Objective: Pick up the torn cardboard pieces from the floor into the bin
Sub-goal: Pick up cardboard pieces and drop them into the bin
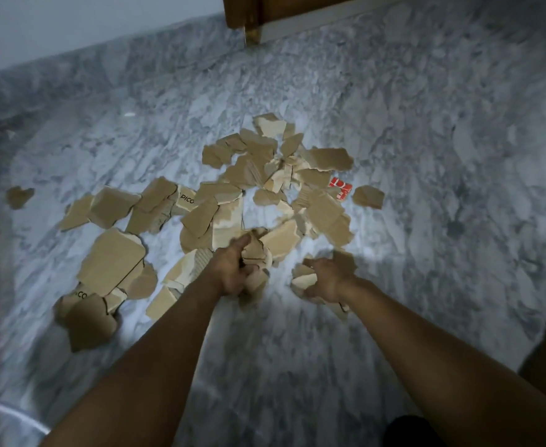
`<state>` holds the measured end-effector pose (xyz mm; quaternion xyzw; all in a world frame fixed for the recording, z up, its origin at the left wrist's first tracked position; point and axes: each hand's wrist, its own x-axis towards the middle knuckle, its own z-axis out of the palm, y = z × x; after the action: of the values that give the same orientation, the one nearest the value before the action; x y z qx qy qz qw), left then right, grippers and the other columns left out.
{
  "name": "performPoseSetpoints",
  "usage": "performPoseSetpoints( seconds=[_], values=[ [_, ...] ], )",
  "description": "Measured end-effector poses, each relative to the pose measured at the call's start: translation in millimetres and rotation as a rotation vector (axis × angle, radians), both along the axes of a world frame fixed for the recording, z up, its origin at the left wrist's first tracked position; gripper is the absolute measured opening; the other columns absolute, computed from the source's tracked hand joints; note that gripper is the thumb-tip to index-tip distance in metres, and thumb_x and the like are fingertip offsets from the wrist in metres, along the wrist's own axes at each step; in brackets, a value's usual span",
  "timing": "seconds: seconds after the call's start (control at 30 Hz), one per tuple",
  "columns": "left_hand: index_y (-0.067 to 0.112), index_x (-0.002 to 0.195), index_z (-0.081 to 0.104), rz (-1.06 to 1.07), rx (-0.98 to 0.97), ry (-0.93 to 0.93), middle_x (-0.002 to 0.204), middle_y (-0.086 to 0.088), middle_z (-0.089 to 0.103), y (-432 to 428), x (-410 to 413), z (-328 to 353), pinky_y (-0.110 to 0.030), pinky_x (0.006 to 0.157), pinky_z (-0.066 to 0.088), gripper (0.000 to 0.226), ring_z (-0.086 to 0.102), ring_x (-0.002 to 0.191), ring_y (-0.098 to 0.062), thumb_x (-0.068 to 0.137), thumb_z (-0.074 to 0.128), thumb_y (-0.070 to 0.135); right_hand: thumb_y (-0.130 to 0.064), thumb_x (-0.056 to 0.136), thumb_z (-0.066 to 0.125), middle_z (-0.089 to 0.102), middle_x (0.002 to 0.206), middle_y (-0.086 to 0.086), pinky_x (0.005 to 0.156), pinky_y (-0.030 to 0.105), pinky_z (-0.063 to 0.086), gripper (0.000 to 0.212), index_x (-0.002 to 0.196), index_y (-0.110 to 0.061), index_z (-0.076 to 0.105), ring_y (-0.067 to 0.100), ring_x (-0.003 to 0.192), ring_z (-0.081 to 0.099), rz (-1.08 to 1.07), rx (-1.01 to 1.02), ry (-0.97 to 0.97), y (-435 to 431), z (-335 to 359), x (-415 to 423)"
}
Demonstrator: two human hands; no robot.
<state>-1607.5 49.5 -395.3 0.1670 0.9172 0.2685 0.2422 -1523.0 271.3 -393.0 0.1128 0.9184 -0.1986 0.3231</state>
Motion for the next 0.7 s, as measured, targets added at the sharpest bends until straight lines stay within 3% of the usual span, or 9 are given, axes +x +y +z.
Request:
performPoseSetpoints(
  seconds=[0.1, 0.17, 0.27, 0.37, 0.47, 0.6, 0.67, 0.7],
  values=[
    [0.009, 0.125, 0.054, 0.205, 0.185, 0.005, 0.108, -0.005, 0.068, -10, -13, 18, -0.016, 0.084, 0.041, 0.046, 0.064, 0.104, -0.023, 0.084, 0.074, 0.016, -0.048, 0.079, 0.077, 0.046, 0.148, 0.010, 0.101, 0.031, 0.042, 0.082, 0.146, -0.017, 0.042, 0.029, 0.133, 0.046, -0.062, -0.092, -0.005, 9, 15, -20],
    [0.013, 0.118, 0.058, 0.303, 0.237, 0.038, 0.105, 0.000, 0.069, -25, -23, 29, -0.025, 0.088, 0.046, 0.044, 0.064, 0.101, -0.020, 0.081, 0.077, 0.026, -0.047, 0.078, 0.079, 0.039, 0.153, 0.008, 0.103, 0.028, 0.039, 0.092, 0.152, -0.017, 0.033, 0.028, 0.137, 0.042, -0.068, -0.176, 0.017, 4, 25, -41],
    [0.017, 0.117, 0.061, 0.362, 0.211, 0.040, 0.109, 0.000, 0.070, -50, -32, 33, -0.040, 0.097, 0.050, 0.056, 0.065, 0.105, -0.021, 0.071, 0.074, 0.047, -0.048, 0.078, 0.079, 0.033, 0.157, 0.007, 0.112, 0.036, 0.036, 0.096, 0.153, -0.014, 0.031, 0.028, 0.141, 0.036, -0.051, -0.227, 0.035, -21, 30, -82],
    [0.004, 0.117, 0.062, 0.357, 0.139, 0.000, 0.111, -0.010, 0.069, -65, -25, 36, -0.029, 0.092, 0.048, 0.040, 0.063, 0.108, -0.026, 0.083, 0.075, 0.019, -0.050, 0.079, 0.076, 0.032, 0.154, 0.014, 0.111, 0.043, 0.035, 0.088, 0.147, -0.010, 0.038, 0.035, 0.139, 0.034, 0.099, -0.075, 0.032, -57, 17, -104],
    [-0.005, 0.119, 0.059, 0.311, 0.137, -0.083, 0.098, -0.003, 0.065, -80, -17, 31, -0.008, 0.073, 0.043, 0.031, 0.057, 0.104, -0.020, 0.089, 0.065, 0.000, -0.043, 0.083, 0.073, 0.025, 0.148, 0.010, 0.107, 0.049, 0.035, 0.073, 0.141, -0.013, 0.041, 0.038, 0.135, 0.026, 0.189, 0.136, 0.090, -79, -6, -95],
    [0.013, 0.116, 0.066, 0.240, 0.151, -0.167, 0.099, 0.004, 0.068, -90, -13, 36, -0.019, 0.076, 0.041, 0.029, 0.061, 0.093, -0.014, 0.088, 0.071, 0.017, -0.045, 0.084, 0.070, 0.035, 0.137, 0.017, 0.100, 0.052, 0.039, 0.062, 0.131, -0.020, 0.037, 0.042, 0.125, 0.040, 0.168, 0.136, 0.253, -79, -18, -84],
    [0.017, 0.114, 0.067, 0.201, 0.152, -0.264, 0.090, 0.009, 0.069, -86, -15, 40, -0.025, 0.074, 0.047, 0.028, 0.065, 0.085, -0.015, 0.086, 0.073, 0.022, -0.046, 0.076, 0.076, 0.045, 0.127, 0.017, 0.092, 0.049, 0.047, 0.069, 0.124, -0.026, 0.030, 0.042, 0.114, 0.051, 0.094, 0.050, 0.266, -74, -15, -85],
    [0.019, 0.115, 0.067, 0.152, 0.138, -0.282, 0.092, 0.009, 0.071, -83, -18, 40, -0.029, 0.080, 0.050, 0.032, 0.067, 0.090, -0.016, 0.085, 0.074, 0.025, -0.042, 0.072, 0.081, 0.049, 0.127, 0.016, 0.090, 0.049, 0.050, 0.078, 0.125, -0.029, 0.026, 0.041, 0.111, 0.054, 0.031, -0.040, 0.261, -71, -11, -84]
  ],
)
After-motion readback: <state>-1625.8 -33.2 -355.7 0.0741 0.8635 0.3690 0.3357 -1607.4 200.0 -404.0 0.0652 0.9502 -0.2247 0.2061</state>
